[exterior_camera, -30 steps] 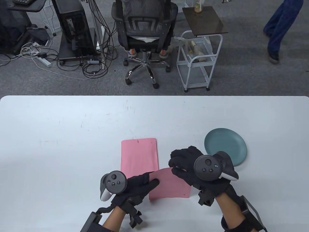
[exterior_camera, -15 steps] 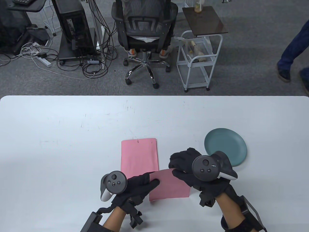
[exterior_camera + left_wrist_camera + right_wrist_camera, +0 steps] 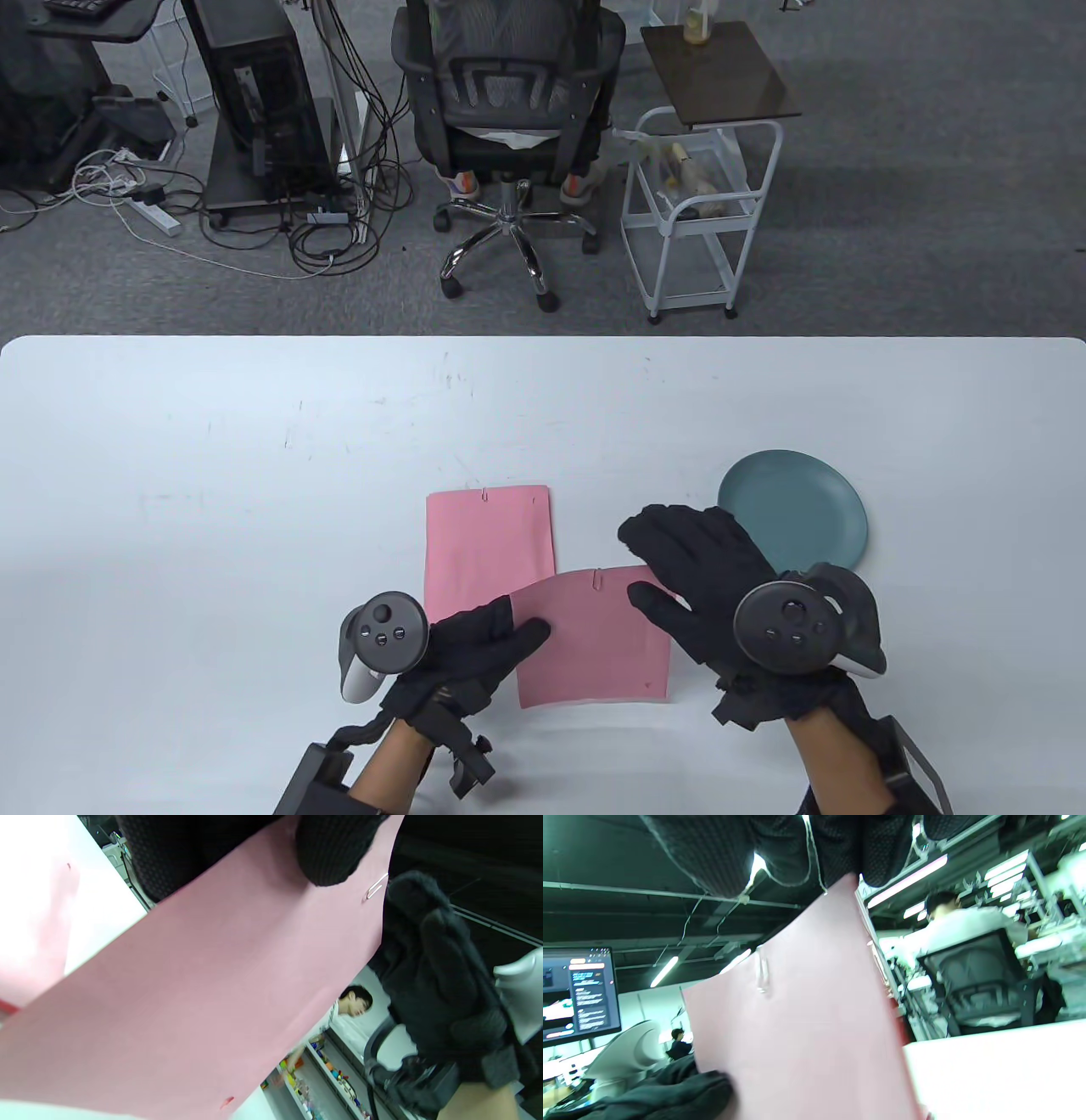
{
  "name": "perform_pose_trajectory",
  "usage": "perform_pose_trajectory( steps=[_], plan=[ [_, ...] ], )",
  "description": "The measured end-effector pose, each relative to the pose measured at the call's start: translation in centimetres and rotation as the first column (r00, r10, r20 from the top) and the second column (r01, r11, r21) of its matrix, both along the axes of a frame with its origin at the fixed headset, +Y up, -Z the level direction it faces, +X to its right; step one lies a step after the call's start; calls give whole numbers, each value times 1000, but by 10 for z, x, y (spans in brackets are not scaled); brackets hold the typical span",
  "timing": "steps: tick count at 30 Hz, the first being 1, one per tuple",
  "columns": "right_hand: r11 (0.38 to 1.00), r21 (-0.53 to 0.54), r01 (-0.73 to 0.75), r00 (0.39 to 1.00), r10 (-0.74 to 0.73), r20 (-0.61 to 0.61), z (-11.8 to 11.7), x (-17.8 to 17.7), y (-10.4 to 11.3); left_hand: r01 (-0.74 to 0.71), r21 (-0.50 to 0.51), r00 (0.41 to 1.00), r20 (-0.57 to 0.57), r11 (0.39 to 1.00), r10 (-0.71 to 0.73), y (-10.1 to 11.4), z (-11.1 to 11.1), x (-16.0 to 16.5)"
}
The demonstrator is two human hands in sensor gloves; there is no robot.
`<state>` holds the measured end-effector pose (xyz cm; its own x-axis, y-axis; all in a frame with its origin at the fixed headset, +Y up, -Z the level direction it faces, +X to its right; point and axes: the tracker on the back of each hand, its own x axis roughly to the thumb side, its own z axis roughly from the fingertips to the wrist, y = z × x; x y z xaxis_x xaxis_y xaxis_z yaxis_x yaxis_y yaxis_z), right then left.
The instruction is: Pinch and push to attach paper clips
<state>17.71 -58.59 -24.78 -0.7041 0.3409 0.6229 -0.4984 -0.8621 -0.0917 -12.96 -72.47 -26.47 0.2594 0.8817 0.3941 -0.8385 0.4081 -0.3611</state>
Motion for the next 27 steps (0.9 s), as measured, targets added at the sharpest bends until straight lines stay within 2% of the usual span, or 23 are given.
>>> perform_pose_trajectory(
  steps=[5, 10, 15, 19, 23, 27],
  plan=[
    [994, 105, 1, 995, -12, 103, 10, 32, -14, -62, -21, 998, -31, 998, 61, 13, -8, -15],
    [990, 122, -75, 981, 52, 185, 17, 60, -36, -67, -79, 995, -73, 995, 61, 21, -25, -34],
    [988, 101, -114, 967, 87, 240, 15, 80, -60, -85, -192, 992, -110, 978, 65, 18, -52, -50],
    [989, 55, -135, 952, 114, 285, 10, 90, -75, -127, -322, 988, -120, 938, 93, 5, -76, -62],
    [991, 63, -114, 947, 90, 307, 10, 96, -76, -130, -466, 990, -107, 875, 90, -20, -98, -73],
    [994, 56, -98, 948, 76, 308, 10, 99, -75, -128, -567, 990, -116, 813, 75, -43, -112, -82]
  ],
)
